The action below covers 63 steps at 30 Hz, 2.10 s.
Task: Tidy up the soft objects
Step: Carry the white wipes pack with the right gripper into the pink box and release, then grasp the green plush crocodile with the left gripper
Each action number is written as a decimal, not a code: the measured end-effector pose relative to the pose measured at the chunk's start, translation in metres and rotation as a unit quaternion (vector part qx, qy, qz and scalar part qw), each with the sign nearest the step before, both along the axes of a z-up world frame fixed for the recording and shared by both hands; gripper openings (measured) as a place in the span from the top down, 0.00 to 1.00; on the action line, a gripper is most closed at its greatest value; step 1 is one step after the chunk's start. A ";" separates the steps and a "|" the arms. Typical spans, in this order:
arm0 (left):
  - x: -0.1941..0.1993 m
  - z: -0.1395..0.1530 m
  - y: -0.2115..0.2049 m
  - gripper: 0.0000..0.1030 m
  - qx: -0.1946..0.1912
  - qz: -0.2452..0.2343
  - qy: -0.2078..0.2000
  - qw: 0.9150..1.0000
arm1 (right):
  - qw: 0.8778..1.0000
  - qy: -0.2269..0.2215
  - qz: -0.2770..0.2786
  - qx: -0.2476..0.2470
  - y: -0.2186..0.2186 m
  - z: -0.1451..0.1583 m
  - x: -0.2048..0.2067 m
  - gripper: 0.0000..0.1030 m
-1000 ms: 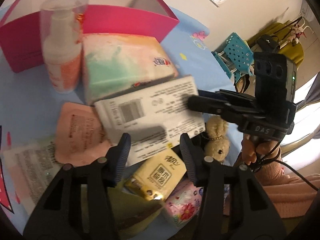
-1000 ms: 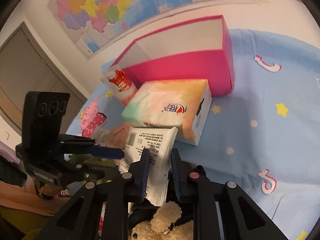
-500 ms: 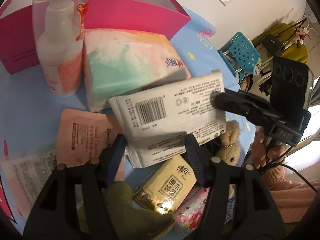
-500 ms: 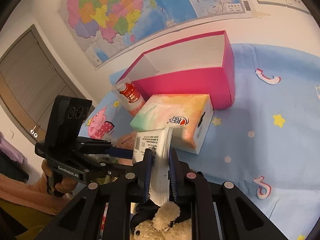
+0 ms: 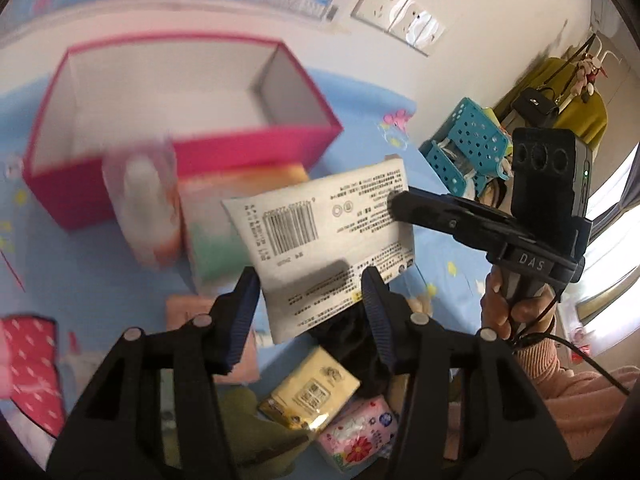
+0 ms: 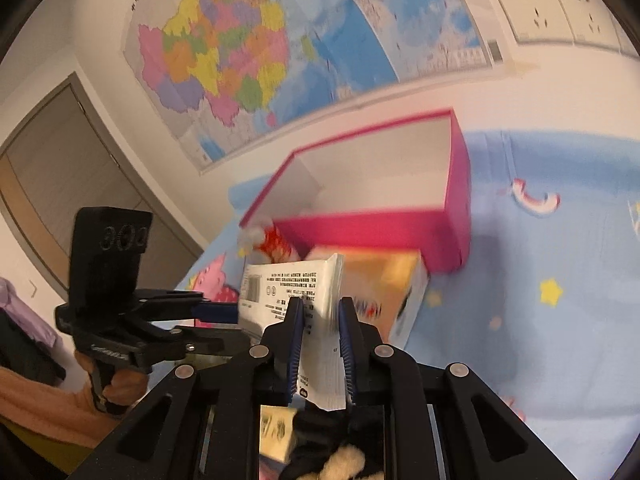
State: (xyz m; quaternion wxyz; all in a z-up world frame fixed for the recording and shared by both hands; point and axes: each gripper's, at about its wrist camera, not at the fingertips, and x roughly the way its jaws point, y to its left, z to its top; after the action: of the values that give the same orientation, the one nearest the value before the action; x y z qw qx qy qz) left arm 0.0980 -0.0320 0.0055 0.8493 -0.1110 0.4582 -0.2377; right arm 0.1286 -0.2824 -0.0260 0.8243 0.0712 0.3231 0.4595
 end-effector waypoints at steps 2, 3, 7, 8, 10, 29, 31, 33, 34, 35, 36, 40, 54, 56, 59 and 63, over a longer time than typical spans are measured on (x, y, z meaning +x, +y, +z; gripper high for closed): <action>0.009 0.012 0.002 0.48 0.004 0.002 -0.007 1.000 | 1.000 -0.004 -0.005 0.011 0.001 0.009 0.010 0.83; 0.017 0.021 0.003 0.48 0.012 0.007 -0.015 1.000 | 1.000 -0.006 -0.007 0.016 0.002 0.014 0.016 0.83; 0.045 0.037 0.004 0.48 0.027 0.017 -0.023 0.999 | 0.999 -0.017 -0.012 0.028 0.010 0.033 0.040 0.83; 0.052 0.040 0.009 0.48 0.028 0.018 -0.024 0.999 | 0.999 -0.018 -0.015 0.028 0.012 0.036 0.046 0.83; 0.070 0.045 0.011 0.48 0.034 0.024 -0.024 0.999 | 0.999 -0.019 -0.019 0.031 0.016 0.042 0.059 0.83; 0.163 -0.001 0.006 0.48 0.060 0.055 0.068 0.994 | 0.995 0.028 -0.081 -0.051 0.046 0.017 0.138 0.80; 0.165 -0.003 0.004 0.47 0.074 0.063 0.071 0.993 | 0.992 0.030 -0.102 -0.072 0.046 0.015 0.139 0.77; 0.163 -0.001 0.003 0.47 0.081 0.068 0.067 0.992 | 0.991 0.019 -0.108 -0.073 0.046 0.017 0.136 0.71; 0.161 0.001 0.003 0.47 0.083 0.070 0.062 0.992 | 0.990 0.006 -0.114 -0.081 0.046 0.020 0.132 0.70; 0.156 0.003 0.003 0.47 0.085 0.069 0.053 0.993 | 0.990 -0.007 -0.114 -0.086 0.046 0.023 0.126 0.68; 0.151 0.006 0.003 0.47 0.084 0.067 0.047 0.993 | 0.990 -0.015 -0.111 -0.083 0.045 0.026 0.121 0.66; 0.127 0.018 0.001 0.47 0.089 0.054 0.007 0.995 | 0.993 -0.036 -0.093 -0.071 0.039 0.033 0.099 0.60; 0.010 0.024 0.027 0.40 0.065 0.015 -0.068 0.995 | 0.999 -0.021 0.029 -0.017 0.014 0.027 0.001 0.40; -0.002 0.017 0.037 0.40 0.059 0.021 -0.064 0.996 | 0.998 -0.016 0.055 -0.021 0.021 0.020 -0.017 0.40; -0.021 0.004 0.053 0.40 0.049 0.034 -0.054 0.997 | 0.994 -0.005 0.099 -0.038 0.040 0.005 -0.039 0.39; -0.049 -0.015 0.074 0.40 0.059 0.060 -0.030 0.996 | 0.986 0.018 0.153 -0.069 0.071 -0.018 -0.063 0.39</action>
State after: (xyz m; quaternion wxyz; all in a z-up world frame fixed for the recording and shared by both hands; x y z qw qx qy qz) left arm 0.0492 0.0425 -0.0094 0.8806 -0.0806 0.4380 -0.1619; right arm 0.0660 -0.2114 -0.0436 0.7412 -0.0276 0.3757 0.5556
